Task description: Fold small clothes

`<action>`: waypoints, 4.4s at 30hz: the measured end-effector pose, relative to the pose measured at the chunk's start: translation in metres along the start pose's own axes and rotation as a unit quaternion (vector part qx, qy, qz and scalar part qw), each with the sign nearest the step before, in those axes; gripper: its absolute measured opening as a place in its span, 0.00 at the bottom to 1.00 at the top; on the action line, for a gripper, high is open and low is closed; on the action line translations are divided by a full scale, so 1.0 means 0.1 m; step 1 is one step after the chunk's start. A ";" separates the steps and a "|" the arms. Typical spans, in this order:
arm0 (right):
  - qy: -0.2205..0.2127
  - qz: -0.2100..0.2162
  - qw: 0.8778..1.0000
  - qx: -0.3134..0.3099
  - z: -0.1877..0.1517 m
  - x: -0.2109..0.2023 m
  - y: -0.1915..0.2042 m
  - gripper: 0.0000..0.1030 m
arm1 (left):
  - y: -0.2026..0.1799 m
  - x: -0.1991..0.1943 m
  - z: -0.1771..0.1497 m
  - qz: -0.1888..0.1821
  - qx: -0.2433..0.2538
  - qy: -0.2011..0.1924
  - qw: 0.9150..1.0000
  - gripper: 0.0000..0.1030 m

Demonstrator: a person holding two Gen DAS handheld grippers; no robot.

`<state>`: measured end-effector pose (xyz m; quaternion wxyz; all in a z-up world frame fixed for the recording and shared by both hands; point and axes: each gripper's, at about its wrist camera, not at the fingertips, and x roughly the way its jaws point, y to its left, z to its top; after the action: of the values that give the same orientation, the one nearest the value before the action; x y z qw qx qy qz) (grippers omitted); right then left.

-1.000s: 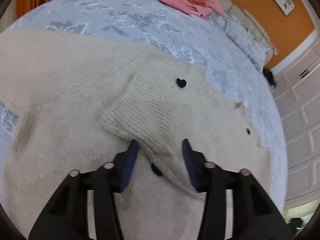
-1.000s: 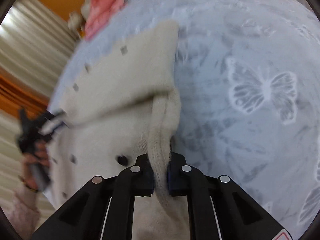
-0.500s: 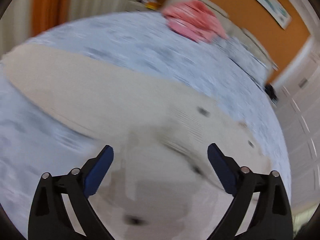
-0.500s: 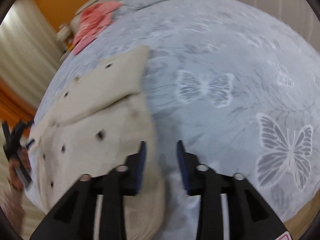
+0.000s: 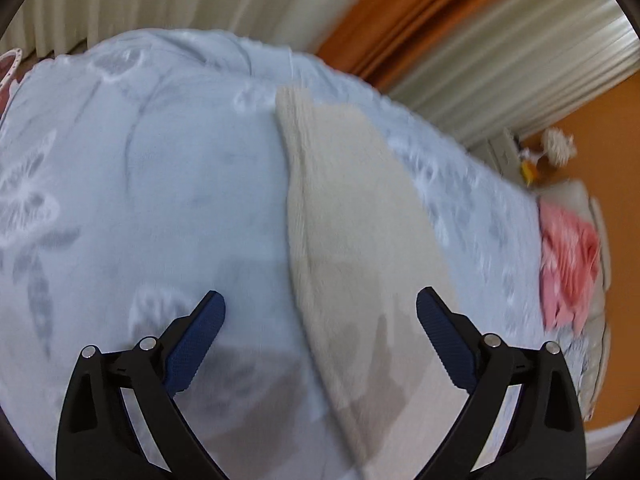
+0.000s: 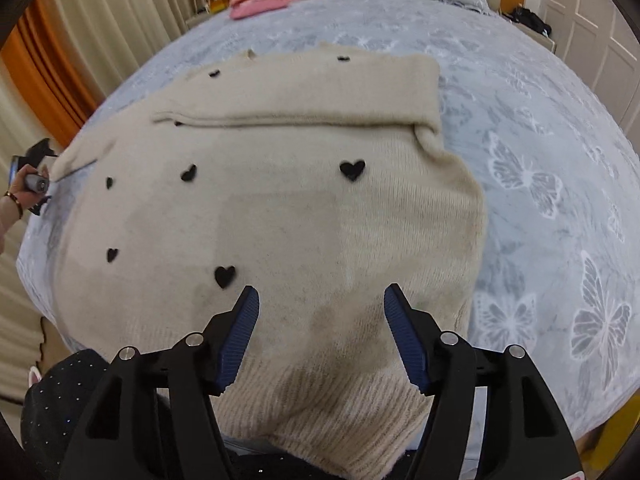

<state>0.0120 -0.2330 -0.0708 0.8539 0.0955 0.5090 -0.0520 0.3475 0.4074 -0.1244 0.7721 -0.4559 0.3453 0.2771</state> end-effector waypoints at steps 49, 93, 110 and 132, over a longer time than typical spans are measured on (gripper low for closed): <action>-0.006 0.143 0.961 0.237 2.08 1.41 -0.76 0.09 | -1.63 0.00 -2.72 -0.150 0.190 0.208 0.948 0.33; 0.137 0.199 0.940 0.240 -0.40 0.08 -0.83 0.61 | 0.64 -1.46 -2.86 -0.056 0.279 0.291 0.913 0.87; -0.045 0.272 0.916 0.292 -0.81 -1.09 -1.28 0.08 | 0.72 -2.28 -2.53 -0.180 0.227 0.326 0.900 0.08; -0.002 0.188 0.949 0.254 -0.90 -1.03 -1.32 0.68 | 1.07 -2.12 -2.62 -0.102 0.226 0.292 0.924 0.83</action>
<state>-0.1391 -0.3432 -0.0366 0.7966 0.4030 0.4502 -0.0184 0.0655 0.1952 -0.1035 0.7439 -0.3627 0.5603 -0.0336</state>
